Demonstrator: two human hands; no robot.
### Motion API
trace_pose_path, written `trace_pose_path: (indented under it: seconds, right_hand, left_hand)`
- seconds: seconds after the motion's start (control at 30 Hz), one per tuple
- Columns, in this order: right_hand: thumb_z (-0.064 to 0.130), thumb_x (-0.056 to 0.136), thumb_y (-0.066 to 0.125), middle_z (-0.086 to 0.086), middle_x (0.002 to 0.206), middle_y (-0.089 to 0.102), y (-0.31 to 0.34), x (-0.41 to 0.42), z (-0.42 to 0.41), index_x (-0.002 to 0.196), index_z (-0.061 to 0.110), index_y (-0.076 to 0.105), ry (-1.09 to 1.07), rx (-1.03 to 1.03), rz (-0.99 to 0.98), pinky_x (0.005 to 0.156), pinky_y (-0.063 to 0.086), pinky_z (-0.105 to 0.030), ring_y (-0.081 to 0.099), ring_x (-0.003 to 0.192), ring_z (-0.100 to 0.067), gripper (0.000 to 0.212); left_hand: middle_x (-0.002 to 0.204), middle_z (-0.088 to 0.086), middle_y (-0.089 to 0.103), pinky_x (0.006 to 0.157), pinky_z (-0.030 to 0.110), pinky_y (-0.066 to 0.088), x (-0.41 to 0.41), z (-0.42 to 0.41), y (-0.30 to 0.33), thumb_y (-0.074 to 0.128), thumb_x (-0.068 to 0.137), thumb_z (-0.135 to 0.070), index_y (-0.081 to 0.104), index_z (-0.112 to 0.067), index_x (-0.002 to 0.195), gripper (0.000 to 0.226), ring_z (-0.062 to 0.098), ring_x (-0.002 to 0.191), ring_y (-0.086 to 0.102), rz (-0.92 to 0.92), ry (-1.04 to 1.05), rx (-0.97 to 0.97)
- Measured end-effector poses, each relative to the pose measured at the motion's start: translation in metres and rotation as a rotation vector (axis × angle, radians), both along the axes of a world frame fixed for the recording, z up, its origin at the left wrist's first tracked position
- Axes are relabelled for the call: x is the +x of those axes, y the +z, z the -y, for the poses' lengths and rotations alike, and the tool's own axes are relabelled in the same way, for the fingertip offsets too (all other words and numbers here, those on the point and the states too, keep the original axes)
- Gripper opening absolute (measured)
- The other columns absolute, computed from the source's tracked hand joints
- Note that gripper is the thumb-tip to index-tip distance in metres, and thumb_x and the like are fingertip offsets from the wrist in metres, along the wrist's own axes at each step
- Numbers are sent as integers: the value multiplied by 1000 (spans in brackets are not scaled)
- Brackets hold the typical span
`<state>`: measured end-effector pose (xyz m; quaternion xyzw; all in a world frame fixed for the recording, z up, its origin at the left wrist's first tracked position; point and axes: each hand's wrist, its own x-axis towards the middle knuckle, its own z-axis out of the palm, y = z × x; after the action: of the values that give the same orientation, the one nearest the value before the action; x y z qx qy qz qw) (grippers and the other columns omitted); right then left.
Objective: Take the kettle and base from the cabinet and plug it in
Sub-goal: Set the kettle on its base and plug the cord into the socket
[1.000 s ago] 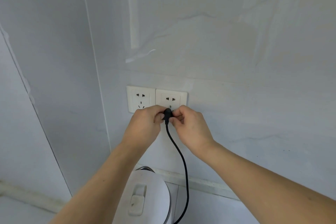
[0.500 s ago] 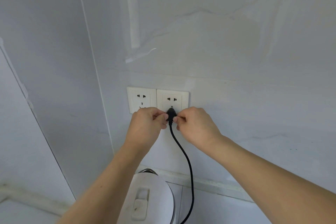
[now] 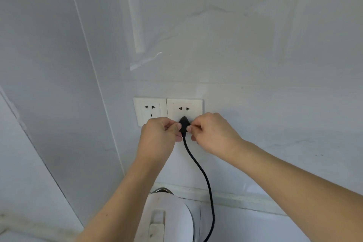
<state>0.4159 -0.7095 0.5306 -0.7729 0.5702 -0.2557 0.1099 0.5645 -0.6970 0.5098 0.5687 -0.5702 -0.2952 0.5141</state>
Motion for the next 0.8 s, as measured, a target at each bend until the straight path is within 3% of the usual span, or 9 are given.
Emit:
trace_pose_path:
  seconds: [0.37, 0.53, 0.63, 0.8]
  right_hand:
    - [28, 93, 49, -9, 79, 71, -7, 6, 1, 74, 9, 67, -39, -30, -3, 68, 54, -39, 63, 72, -30, 32]
    - [27, 93, 50, -10, 82, 72, -3, 2, 3, 78, 9, 68, -8, 8, 29, 70, 55, -40, 65, 75, -30, 30]
    - [29, 93, 51, -9, 79, 72, -6, 2, 5, 76, 10, 67, -6, -3, 16, 68, 54, -39, 64, 72, -30, 31]
    - [28, 93, 52, -8, 77, 72, -6, 1, 8, 74, 11, 67, -19, -6, 20, 66, 54, -37, 64, 69, -29, 30]
  left_hand:
    - [66, -8, 72, 59, 24, 50, 3, 3, 0, 63, 89, -25, 69, -21, 71, 20, 6, 62, 69, 90, 7, 14]
    - [65, -1, 72, 68, 36, 56, 6, 10, 6, 66, 86, -31, 71, -16, 68, 24, 18, 68, 70, 232, -27, 65]
    - [67, -3, 73, 77, 39, 58, 13, 13, 7, 64, 90, -25, 73, -16, 72, 22, 11, 67, 70, 190, -103, 81]
    - [64, -8, 72, 74, 36, 58, 11, 16, 7, 65, 88, -26, 72, -20, 68, 22, 7, 62, 69, 206, -80, 66]
